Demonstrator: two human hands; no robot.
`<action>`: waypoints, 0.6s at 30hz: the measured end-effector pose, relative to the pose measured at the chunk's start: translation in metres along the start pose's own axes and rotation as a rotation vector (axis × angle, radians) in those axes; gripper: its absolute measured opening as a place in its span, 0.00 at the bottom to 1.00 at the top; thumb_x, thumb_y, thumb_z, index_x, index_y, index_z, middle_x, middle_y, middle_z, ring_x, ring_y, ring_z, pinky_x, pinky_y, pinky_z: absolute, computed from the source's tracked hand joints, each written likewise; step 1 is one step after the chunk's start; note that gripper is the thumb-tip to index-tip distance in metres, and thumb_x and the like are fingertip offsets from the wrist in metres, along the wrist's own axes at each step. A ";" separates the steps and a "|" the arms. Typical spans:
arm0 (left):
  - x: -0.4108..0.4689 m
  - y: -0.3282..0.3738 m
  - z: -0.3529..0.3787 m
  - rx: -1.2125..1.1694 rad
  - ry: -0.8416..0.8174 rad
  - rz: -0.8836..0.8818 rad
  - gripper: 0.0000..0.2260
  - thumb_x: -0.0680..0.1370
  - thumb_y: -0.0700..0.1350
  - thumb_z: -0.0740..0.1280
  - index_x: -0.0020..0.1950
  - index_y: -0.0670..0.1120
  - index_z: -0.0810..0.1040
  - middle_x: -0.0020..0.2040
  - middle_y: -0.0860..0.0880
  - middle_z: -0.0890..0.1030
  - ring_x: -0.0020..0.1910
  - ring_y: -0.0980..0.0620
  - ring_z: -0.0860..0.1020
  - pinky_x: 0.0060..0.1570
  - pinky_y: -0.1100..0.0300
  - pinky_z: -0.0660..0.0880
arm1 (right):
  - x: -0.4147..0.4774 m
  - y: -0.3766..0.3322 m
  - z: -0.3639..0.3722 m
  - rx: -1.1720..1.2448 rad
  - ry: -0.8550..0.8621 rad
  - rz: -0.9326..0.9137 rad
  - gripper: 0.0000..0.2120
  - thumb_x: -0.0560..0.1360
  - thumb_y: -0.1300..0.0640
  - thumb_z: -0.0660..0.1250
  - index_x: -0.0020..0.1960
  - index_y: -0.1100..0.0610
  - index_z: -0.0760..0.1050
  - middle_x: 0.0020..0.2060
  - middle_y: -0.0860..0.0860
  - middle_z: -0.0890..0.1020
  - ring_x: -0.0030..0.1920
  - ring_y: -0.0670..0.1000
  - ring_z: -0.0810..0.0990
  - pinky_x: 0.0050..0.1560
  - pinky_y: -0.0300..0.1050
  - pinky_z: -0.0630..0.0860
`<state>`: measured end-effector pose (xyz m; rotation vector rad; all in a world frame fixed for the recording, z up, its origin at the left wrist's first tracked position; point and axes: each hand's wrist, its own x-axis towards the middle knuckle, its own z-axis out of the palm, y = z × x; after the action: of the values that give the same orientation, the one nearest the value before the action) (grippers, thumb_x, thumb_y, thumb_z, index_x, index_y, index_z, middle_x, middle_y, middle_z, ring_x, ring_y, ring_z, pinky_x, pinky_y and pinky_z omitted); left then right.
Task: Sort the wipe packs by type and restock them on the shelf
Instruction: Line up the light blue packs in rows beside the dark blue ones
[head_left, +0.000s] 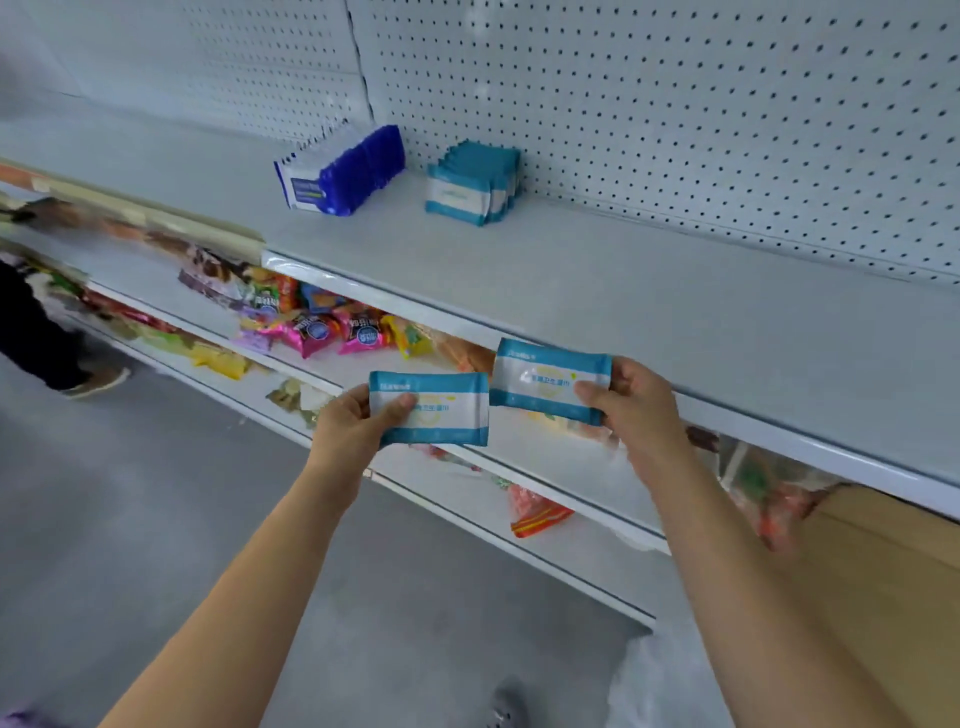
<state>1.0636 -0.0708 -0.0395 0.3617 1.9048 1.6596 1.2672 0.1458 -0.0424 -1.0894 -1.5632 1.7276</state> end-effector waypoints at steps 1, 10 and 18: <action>0.015 0.007 -0.001 0.028 -0.013 0.026 0.10 0.76 0.43 0.74 0.56 0.42 0.82 0.49 0.46 0.87 0.49 0.45 0.86 0.52 0.52 0.83 | 0.012 -0.006 0.008 -0.003 0.018 0.004 0.12 0.73 0.68 0.72 0.51 0.54 0.79 0.48 0.53 0.86 0.51 0.56 0.85 0.55 0.56 0.82; 0.153 0.063 -0.007 0.010 -0.115 0.076 0.10 0.76 0.43 0.73 0.56 0.41 0.82 0.49 0.47 0.87 0.49 0.47 0.86 0.47 0.59 0.82 | 0.127 -0.047 0.092 -0.099 0.093 -0.072 0.12 0.72 0.63 0.75 0.53 0.53 0.79 0.48 0.48 0.85 0.48 0.49 0.85 0.50 0.47 0.83; 0.312 0.108 -0.022 0.029 -0.237 0.123 0.09 0.75 0.43 0.75 0.54 0.46 0.82 0.47 0.50 0.87 0.46 0.52 0.86 0.46 0.59 0.82 | 0.252 -0.065 0.195 -0.205 0.201 -0.157 0.14 0.72 0.65 0.75 0.52 0.50 0.77 0.46 0.45 0.83 0.46 0.48 0.84 0.45 0.40 0.81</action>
<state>0.7850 0.1045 -0.0105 0.6683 1.7610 1.5888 0.9647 0.2652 -0.0308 -1.1656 -1.6751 1.3340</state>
